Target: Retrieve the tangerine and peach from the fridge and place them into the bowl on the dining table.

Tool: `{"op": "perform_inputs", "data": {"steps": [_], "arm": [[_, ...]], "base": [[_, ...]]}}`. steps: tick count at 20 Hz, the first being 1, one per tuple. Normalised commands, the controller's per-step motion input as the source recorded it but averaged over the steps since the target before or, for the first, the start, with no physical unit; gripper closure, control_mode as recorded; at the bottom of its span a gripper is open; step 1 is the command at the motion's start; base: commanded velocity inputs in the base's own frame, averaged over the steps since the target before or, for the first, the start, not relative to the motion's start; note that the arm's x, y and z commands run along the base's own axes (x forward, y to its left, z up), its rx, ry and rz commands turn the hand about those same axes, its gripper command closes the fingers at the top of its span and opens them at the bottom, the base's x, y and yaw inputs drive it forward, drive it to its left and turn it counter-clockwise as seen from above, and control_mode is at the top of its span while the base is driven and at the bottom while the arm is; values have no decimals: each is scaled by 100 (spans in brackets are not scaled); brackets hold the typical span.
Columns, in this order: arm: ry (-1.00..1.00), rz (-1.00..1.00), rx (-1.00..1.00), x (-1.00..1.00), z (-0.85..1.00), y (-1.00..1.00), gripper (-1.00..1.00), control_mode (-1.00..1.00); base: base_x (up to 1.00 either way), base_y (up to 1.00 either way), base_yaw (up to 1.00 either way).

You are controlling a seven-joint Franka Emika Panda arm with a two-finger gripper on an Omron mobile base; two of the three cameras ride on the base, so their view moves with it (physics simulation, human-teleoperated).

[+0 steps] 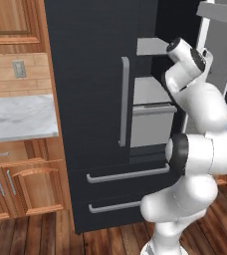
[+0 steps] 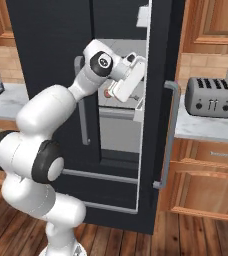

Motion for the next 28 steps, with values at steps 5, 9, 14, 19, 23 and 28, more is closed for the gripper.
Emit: {"op": "perform_inputs", "data": {"steps": [5,9,14,19,23,28], "arm": [[-9,-7,7,-90,-1,-26,-100,-100],[-29,-9,1,-31,29,80,-100,-100],[-35,-14,5,-5,38,100,-100,-100],[-32,-18,42,-18,-22,95,-100,-100],[-43,-18,68,-37,-59,66,-100,-100],[-44,-13,67,-29,-45,53,-100,-100]], "base": [[0,0,0],[0,0,0],[0,0,0],[0,0,0],[0,0,0],[0,0,0]]}}
